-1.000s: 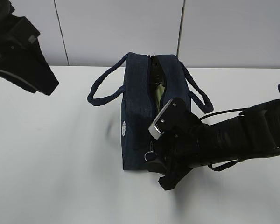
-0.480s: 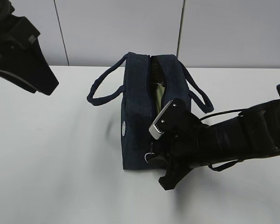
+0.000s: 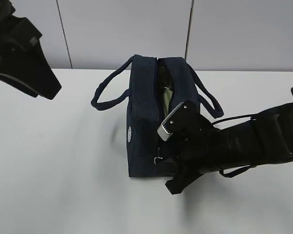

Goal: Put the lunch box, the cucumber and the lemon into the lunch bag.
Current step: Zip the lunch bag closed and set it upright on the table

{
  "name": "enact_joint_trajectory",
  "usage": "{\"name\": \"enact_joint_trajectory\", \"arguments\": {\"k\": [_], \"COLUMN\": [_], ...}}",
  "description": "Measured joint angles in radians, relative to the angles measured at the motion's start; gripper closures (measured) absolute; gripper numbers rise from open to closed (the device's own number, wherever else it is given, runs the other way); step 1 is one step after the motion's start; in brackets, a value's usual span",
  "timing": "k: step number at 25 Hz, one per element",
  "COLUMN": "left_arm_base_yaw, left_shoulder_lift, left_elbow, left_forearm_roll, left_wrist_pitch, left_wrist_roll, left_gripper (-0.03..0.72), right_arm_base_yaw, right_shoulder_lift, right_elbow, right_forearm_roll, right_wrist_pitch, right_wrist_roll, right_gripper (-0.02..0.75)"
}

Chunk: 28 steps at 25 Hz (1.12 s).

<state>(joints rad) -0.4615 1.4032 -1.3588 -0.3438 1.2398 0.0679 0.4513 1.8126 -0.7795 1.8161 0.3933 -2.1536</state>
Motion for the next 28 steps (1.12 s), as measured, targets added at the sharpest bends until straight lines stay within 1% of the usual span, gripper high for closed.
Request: {"name": "enact_joint_trajectory", "arguments": {"k": [10, 18, 28], "left_arm_base_yaw": [0.000, 0.000, 0.000], "left_shoulder_lift": [0.000, 0.000, 0.000], "left_elbow": [0.000, 0.000, 0.000], "left_forearm_roll": [0.000, 0.000, 0.000], "left_wrist_pitch": [0.000, 0.000, 0.000], "left_wrist_roll": [0.000, 0.000, 0.000], "left_gripper": [0.452, 0.452, 0.452], "right_arm_base_yaw": [0.000, 0.000, 0.000], "right_shoulder_lift": [-0.093, -0.137, -0.241], "right_elbow": [0.000, 0.000, 0.000], "right_forearm_roll": [-0.003, -0.134, -0.160], "right_wrist_pitch": [-0.012, -0.012, -0.023], "right_wrist_roll": [0.077, 0.264, 0.291], "right_gripper": [0.738, 0.738, 0.738]}}
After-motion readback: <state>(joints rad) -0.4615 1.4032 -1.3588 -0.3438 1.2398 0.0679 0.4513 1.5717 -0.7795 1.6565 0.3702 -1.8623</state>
